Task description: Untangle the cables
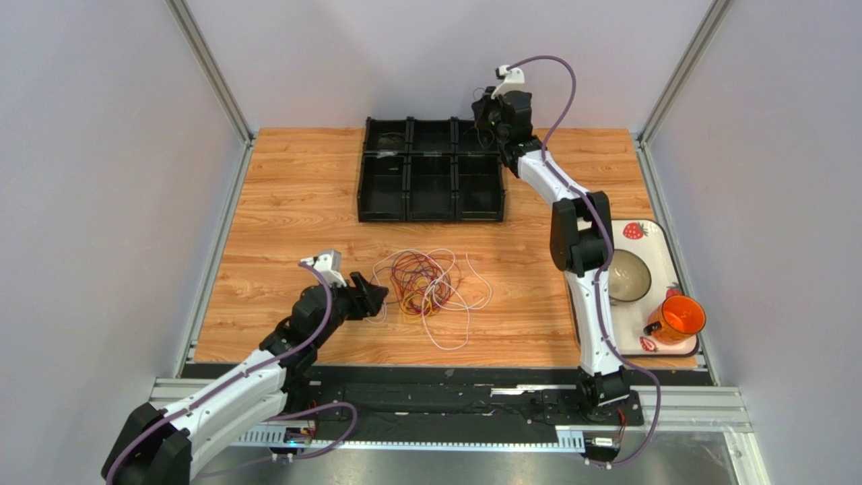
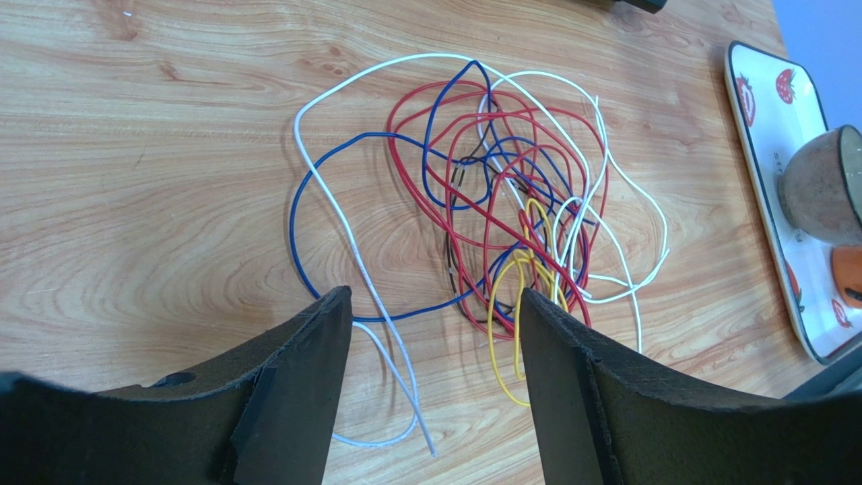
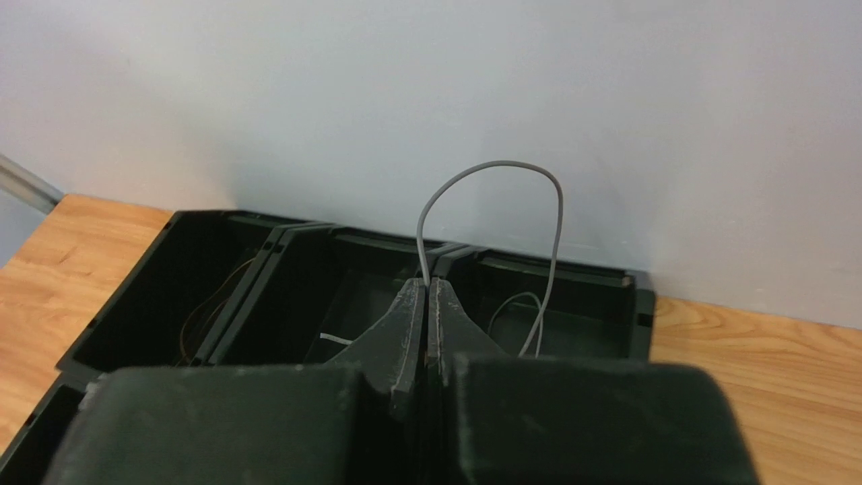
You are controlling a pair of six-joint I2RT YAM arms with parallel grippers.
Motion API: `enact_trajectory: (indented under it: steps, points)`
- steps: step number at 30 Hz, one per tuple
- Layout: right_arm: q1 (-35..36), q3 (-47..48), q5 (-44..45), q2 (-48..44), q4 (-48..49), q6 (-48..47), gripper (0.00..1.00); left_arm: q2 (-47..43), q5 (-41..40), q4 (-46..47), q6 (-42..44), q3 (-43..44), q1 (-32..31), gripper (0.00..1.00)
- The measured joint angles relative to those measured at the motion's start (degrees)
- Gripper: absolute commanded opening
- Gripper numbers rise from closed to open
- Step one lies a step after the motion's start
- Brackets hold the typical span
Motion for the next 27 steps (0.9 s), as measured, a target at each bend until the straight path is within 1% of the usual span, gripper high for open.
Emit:
enact_trajectory:
  steps: [5, 12, 17, 20, 21, 23, 24, 25, 26, 27]
  points:
    - [0.5, 1.3, -1.0, 1.1, -3.4, 1.5, 0.0, 0.1, 0.0, 0.0, 0.0, 0.0, 0.0, 0.7]
    - [0.2, 6.9, 0.9, 6.0, -11.0, 1.2, 0.0, 0.5, 0.0, 0.0, 0.0, 0.0, 0.0, 0.7]
    - [-0.2, 7.4, 2.7, 7.4, -14.6, 0.2, 0.0, 0.8, 0.0, 0.1, 0.0, 0.0, 0.0, 0.7]
    - [-0.2, 7.4, 4.0, 7.5, -16.5, -0.4, 0.08, 1.3, 0.0, 0.1, 0.0, 0.4, 0.0, 0.7]
    - [-0.2, 7.4, 4.2, 7.5, -16.5, -0.6, 0.16, 1.5, 0.0, 0.1, 0.0, 0.6, 0.0, 0.7]
    - [-0.2, 7.4, 4.3, 7.5, -16.5, -1.2, 0.26, 1.9, 0.0, 0.4, 0.2, 0.9, 0.0, 0.7]
    - [-0.2, 7.4, 4.3, 7.5, -16.5, -1.3, 0.35, 2.0, 0.0, 0.5, 0.2, 1.0, 0.0, 0.7]
    - [-0.2, 7.4, 4.3, 7.5, -16.6, -1.8, 0.39, 2.2, 0.0, 0.6, 0.2, 1.1, 0.0, 0.7]
    - [-0.2, 7.4, 4.5, 7.5, -16.9, -2.3, 0.46, 2.4, 0.0, 0.6, 0.2, 1.2, 0.0, 0.7]
    - [-0.1, 7.4, 4.5, 7.4, -17.0, -2.4, 0.48, 2.5, 0.0, 0.7, 0.2, 1.2, 0.0, 0.7]
